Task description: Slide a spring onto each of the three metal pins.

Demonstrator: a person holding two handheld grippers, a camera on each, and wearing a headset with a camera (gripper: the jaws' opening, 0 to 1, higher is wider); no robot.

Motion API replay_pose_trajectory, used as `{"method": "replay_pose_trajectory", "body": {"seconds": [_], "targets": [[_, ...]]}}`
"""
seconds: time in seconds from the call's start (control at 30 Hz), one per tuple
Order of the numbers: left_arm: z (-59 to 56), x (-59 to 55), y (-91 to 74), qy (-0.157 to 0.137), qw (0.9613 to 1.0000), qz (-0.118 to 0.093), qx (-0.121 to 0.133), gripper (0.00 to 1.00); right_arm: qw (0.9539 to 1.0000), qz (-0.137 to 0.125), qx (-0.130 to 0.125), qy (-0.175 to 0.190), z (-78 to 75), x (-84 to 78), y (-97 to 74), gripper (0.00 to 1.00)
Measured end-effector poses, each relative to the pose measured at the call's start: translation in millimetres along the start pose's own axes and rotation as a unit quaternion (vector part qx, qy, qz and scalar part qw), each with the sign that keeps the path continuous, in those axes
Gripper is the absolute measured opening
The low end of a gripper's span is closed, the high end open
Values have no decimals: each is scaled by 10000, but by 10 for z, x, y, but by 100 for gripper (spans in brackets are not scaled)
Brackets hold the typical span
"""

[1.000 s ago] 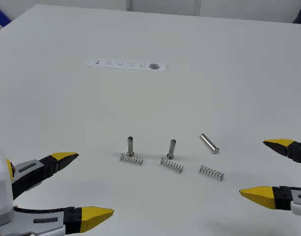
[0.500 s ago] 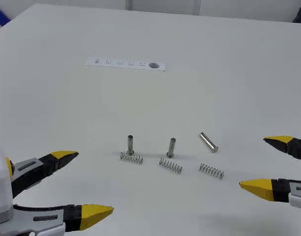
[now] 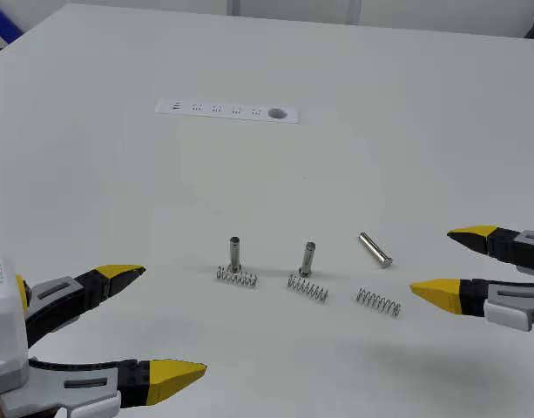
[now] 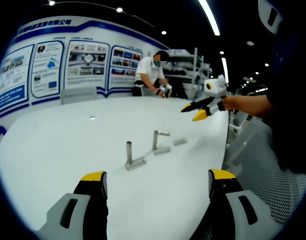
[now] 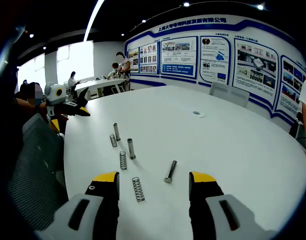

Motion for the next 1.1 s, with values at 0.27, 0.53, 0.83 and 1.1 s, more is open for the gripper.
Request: {"method": "replay_pose_trajectory", "body": {"seconds": [0.27,0.53,0.83,1.1], "targets": [[-27,27,7,22,10000,-29,-14,84,9999,150,0,24,-44,35,174,49],[-39,20,5,-2,10000,-20,-8,84,9993,375,-50,-29,-91,40,324,44],[-48,31,19,-14,10000,-29,-11,83,9982,583,-150,-67,-150,36,495,37],[-56,11,22,-42,10000,-20,-17,83,9965,797,-248,-107,-207,2,635,31]]}}
Point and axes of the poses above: the centre of the closed fingertips' face, and the gripper's own axes: y roughly forward along the fingers, z roughly to its left, x roughly out of its top, the point moved 5 cm from there along -y, roughly backward along the fingers, and after that the axes turned 5 degrees about -z, right-handed, at the moved point
